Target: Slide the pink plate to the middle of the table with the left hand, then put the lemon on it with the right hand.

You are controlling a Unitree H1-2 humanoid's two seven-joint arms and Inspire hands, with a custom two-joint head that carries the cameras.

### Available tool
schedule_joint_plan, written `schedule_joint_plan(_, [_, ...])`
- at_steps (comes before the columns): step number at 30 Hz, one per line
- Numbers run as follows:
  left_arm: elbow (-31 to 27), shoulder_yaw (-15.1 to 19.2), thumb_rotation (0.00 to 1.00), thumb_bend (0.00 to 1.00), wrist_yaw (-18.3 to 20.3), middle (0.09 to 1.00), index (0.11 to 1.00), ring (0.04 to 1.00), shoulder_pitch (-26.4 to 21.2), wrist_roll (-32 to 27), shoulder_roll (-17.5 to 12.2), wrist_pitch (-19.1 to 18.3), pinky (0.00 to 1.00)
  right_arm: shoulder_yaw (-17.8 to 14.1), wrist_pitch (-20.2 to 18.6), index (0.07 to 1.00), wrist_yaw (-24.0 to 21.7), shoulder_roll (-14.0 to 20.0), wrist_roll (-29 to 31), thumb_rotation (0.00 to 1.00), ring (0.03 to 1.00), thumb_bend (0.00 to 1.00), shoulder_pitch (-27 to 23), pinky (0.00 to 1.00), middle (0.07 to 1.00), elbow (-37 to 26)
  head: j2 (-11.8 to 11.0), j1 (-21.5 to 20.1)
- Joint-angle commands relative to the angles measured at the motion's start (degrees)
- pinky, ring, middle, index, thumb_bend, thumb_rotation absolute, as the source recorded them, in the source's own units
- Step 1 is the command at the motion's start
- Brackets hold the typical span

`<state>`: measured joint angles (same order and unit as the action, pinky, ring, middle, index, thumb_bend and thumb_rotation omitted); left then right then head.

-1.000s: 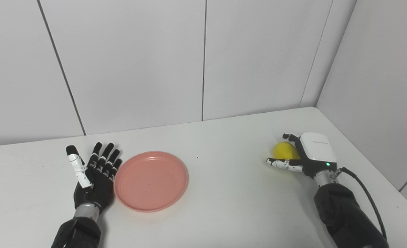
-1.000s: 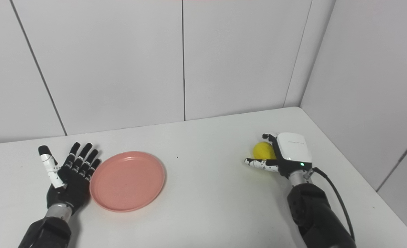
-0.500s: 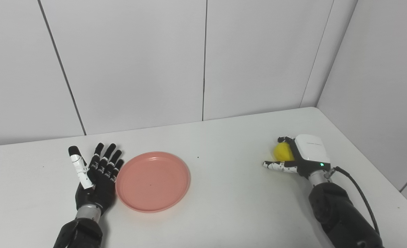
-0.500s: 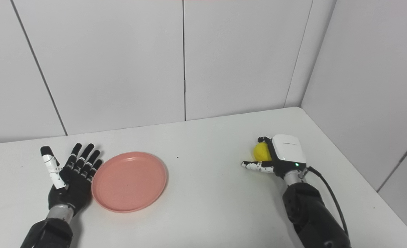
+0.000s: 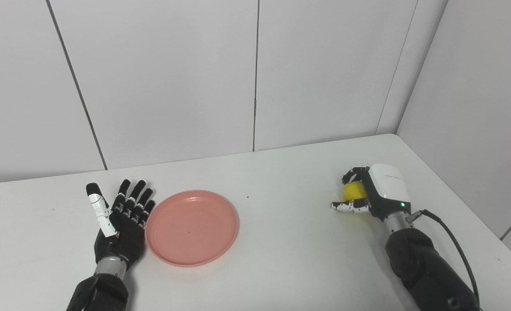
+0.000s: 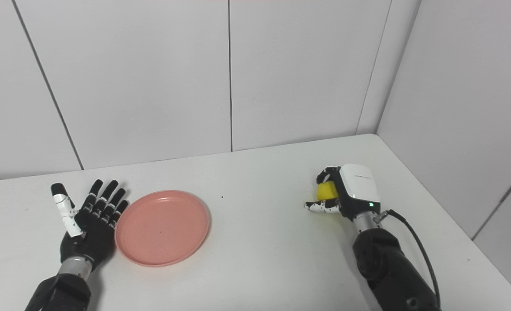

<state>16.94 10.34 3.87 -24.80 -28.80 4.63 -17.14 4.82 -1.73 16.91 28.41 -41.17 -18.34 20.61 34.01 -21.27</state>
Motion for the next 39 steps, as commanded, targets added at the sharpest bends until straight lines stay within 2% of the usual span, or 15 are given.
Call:
schedule_joint_plan(1, [2.1, -0.2, 0.97, 0.89, -2.3, 0.929, 0.994, 0.943, 3.0, 0.8, 0.6, -5.5, 1.0, 0.1, 0.4, 0.478, -0.4, 1.5, 0.2, 0.15, 0.186, 0.51, -1.4, 0.13, 0.267, -1.0, 0.0, 0.1])
schedule_joint_plan(5, [2.4, -0.8, 0.99, 0.89, -1.5, 0.94, 1.0, 0.95, 3.1, 1.2, 0.2, -5.2, 1.0, 0.1, -0.4, 0.477, -1.6, 1.5, 0.8, 0.16, 0.196, 0.51, -1.1, 0.14, 0.275, -1.3, 0.0, 0.0])
schedule_joint_plan(11, [2.3, -0.5, 0.97, 0.89, -2.0, 0.929, 0.993, 0.939, 3.1, 0.9, 0.4, -5.5, 0.98, 0.4, -0.5, 0.476, -2.1, 1.8, 0.7, 0.15, 0.218, 0.51, -1.2, 0.17, 0.296, -0.8, 0.1, 0.0])
schedule_joint_plan(17, [1.9, -0.8, 0.98, 0.89, -1.7, 0.936, 0.999, 0.942, 3.3, 0.9, 0.4, -5.5, 0.99, 0.4, -0.3, 0.473, -2.8, 2.1, 1.3, 0.16, 0.201, 0.51, -1.2, 0.15, 0.276, -1.1, 0.1, 0.2])
schedule_joint_plan(26, [1.8, -0.8, 0.97, 0.89, -1.9, 0.942, 1.0, 0.951, 3.4, 0.5, 0.8, -5.7, 0.99, 0.6, -0.9, 0.479, -7.5, 2.9, 0.6, 0.15, 0.196, 0.51, -1.3, 0.15, 0.282, -10.7, 0.3, 0.8])
schedule_joint_plan(32, [0.9, -1.6, 1.0, 0.87, -2.3, 0.942, 0.997, 0.952, 3.7, 1.3, 1.3, -5.7, 0.98, 0.5, 1.4, 0.479, -10.0, 3.3, 1.6, 0.15, 0.189, 0.51, -2.9, 0.14, 0.271, -15.6, 0.3, 2.0])
schedule_joint_plan(39, [0.3, -2.3, 1.0, 0.86, -3.8, 0.932, 0.988, 0.945, 4.0, 1.9, 2.3, -5.7, 0.98, 0.9, -0.1, 0.48, -14.2, 3.1, 0.8, 0.16, 0.179, 0.51, -4.6, 0.13, 0.258, -20.5, 0.4, 4.7])
